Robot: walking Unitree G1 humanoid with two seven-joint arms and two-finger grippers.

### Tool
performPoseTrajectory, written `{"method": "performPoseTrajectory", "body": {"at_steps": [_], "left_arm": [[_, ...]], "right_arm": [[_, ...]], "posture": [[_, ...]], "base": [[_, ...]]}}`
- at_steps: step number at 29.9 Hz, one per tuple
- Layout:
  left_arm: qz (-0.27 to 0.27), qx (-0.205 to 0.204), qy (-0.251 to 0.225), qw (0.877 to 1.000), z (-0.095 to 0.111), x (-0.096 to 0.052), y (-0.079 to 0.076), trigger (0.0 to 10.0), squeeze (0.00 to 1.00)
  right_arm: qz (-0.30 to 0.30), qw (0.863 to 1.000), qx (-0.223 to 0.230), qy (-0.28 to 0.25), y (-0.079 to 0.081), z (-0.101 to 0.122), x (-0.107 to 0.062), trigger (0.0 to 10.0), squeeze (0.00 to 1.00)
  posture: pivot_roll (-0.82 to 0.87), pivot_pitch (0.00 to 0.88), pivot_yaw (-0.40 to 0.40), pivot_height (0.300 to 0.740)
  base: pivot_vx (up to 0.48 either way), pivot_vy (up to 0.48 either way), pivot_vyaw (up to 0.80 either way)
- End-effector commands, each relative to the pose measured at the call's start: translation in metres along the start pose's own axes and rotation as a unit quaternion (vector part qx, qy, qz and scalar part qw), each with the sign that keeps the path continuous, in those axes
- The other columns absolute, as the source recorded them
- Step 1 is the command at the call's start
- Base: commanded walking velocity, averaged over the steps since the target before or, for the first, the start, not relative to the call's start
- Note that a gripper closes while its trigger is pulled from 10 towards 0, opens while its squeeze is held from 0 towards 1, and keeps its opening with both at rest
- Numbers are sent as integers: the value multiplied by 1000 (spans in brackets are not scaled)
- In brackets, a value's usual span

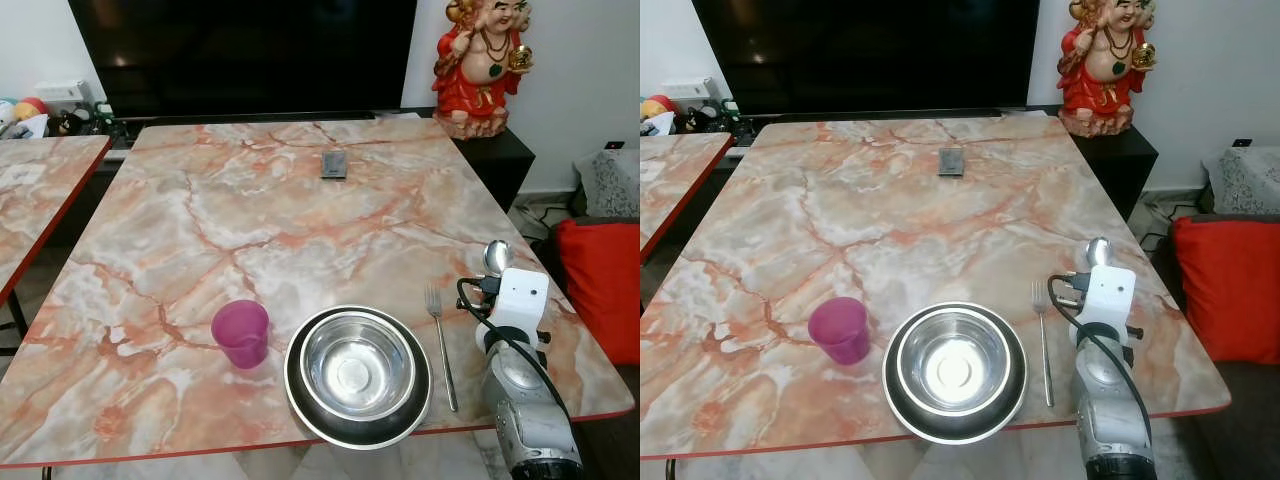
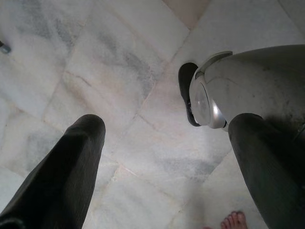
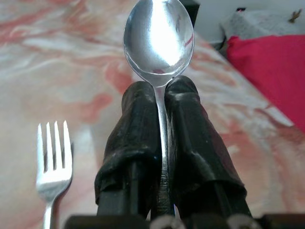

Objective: Setting the table

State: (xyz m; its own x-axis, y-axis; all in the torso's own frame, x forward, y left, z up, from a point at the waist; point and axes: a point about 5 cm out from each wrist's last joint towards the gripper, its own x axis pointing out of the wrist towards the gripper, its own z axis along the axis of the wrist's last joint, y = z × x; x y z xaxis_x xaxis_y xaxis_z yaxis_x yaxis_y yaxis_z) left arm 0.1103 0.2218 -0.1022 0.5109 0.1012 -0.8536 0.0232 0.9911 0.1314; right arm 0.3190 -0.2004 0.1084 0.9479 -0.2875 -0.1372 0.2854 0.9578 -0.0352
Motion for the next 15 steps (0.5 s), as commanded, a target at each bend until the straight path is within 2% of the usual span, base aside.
{"method": "performPoseTrajectory", "body": {"at_steps": [1, 5, 11, 15], "left_arm": [[-5, -4, 5, 1000, 0, 1, -4, 10000, 0], [-8, -4, 0, 1000, 4, 2, -8, 10000, 0], [-8, -6, -6, 1000, 9, 3, -9, 10000, 0], [-8, -6, -6, 1000, 8, 3, -9, 10000, 0]], "right_arm": [[20, 1000, -6, 17, 3, -7, 0, 10000, 0], [43, 999, -8, 12, 7, -9, 2, 10000, 0], [37, 998, -34, 47, -1, -19, 8, 10000, 0], [28, 998, -32, 42, -5, -17, 8, 10000, 0]], "posture": [[-36, 89, 2, 740], [-35, 89, 3, 740], [-28, 93, 1, 740], [-29, 96, 4, 740]], "base": [[0, 0, 0], [0, 0, 0], [0, 0, 0], [0, 0, 0]]}}
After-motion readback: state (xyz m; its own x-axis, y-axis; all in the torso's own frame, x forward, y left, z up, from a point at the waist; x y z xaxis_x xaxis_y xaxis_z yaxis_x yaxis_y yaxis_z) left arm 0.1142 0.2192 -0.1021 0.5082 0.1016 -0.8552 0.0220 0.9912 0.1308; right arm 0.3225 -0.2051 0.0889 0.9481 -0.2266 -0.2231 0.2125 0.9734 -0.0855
